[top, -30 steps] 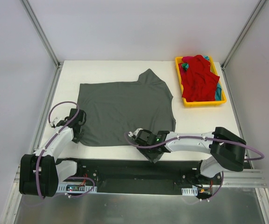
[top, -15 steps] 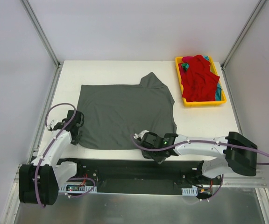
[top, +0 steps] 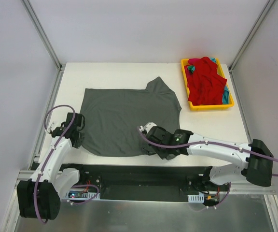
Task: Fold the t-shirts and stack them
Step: Fold the flattened tshirt in 1/3 of the way
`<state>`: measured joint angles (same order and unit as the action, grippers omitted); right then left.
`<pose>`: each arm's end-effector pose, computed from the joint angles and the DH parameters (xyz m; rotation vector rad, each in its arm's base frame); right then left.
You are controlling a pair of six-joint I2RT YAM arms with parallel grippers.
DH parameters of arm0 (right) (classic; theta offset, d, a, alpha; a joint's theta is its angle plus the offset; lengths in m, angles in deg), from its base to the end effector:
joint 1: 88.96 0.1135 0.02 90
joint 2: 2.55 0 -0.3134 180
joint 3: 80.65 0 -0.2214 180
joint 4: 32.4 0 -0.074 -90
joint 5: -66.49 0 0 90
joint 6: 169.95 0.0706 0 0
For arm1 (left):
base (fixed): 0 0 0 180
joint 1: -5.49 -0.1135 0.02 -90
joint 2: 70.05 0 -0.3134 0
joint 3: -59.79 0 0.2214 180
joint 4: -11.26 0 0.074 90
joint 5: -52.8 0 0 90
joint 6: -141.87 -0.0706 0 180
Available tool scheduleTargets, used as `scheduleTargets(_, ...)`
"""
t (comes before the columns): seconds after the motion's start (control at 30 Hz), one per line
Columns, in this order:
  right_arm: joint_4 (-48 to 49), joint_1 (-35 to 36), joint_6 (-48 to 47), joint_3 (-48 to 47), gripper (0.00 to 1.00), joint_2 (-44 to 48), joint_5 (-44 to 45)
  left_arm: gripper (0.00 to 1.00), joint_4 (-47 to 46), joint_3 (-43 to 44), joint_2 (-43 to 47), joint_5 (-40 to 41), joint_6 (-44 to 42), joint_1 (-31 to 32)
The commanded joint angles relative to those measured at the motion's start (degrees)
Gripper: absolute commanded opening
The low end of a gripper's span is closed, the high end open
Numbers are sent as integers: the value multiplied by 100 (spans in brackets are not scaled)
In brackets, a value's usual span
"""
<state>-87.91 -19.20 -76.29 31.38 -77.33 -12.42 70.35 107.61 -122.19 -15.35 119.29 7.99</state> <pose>0.0903 0.2056 0.2628 -1.3844 2.2434 0.1830 0.1119 0.0214 0.2195 -1.4658 2.0878 0.0581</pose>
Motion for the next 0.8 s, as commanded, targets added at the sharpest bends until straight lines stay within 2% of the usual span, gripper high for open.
scheduleTargets(0.0, -327, -418, -322, -584, 0, 227, 727, 0, 119, 525, -147, -67, -18, -66)
scheduleTargets(0.27, -56, -1270, -1165, -1208, 0, -97, 754, 0, 110, 1289, -823, 74, 52, -66)
scheduleTargets(0.5, 156, -1895, -1955, -1770, 0, -624, 482, 0, 92, 2115, -1816, 127, -132, -74)
scheduleTargets(0.77, 182, -2457, -2475, -2298, 0, -1380, 218, 0, 66, 2626, -2520, 478, 157, -66)
